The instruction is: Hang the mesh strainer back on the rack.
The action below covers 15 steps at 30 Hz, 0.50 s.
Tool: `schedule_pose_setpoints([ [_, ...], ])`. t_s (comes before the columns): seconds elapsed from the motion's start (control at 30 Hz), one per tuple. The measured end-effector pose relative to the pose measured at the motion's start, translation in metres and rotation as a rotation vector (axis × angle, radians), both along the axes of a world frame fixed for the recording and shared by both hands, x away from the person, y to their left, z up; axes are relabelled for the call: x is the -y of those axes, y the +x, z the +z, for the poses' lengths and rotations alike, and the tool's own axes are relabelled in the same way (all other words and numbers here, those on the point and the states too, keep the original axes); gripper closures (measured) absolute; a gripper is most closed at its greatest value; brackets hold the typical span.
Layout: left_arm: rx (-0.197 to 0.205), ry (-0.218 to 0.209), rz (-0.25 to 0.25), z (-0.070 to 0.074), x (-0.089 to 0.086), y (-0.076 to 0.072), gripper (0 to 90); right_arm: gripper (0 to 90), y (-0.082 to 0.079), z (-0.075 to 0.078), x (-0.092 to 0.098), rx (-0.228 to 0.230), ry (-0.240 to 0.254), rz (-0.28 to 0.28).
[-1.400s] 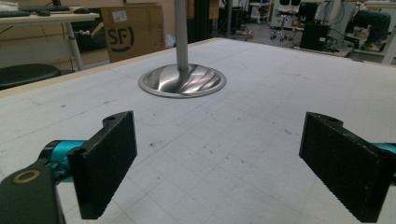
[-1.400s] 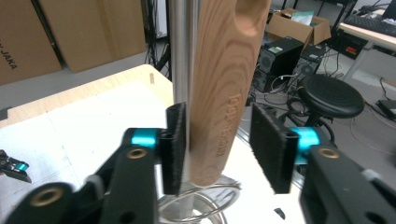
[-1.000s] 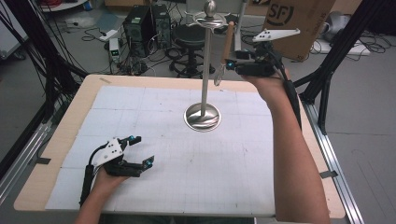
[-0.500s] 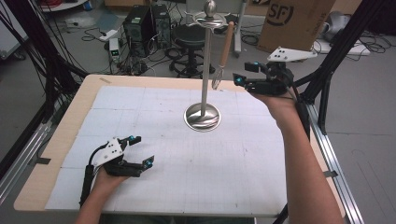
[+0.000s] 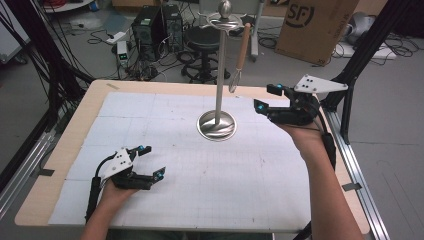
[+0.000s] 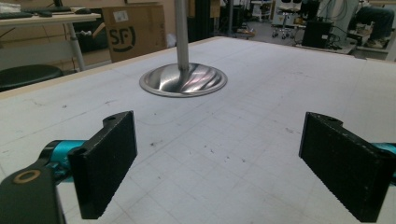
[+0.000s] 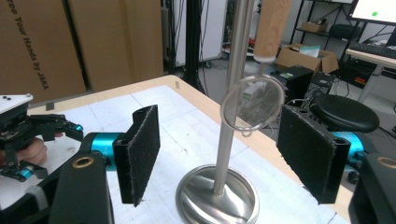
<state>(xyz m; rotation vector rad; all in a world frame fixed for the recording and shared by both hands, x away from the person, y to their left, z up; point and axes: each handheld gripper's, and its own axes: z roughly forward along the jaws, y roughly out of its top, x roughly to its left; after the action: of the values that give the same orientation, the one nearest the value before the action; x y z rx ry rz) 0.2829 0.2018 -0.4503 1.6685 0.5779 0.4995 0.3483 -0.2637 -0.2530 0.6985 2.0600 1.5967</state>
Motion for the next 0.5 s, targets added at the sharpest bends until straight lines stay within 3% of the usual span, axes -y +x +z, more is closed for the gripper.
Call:
schedule_pose_setpoints([
  [0.3,0.001,0.000,-0.002,0.000,0.000,0.000,12.0,27.4,-0.020,-0.022,0.005,0.024,0.009,0.019],
  [0.5,0.003,0.002,-0.001,0.000,0.000,0.000,12.0,26.2,-0.030,-0.045,0.005,0.005,0.012,0.033],
])
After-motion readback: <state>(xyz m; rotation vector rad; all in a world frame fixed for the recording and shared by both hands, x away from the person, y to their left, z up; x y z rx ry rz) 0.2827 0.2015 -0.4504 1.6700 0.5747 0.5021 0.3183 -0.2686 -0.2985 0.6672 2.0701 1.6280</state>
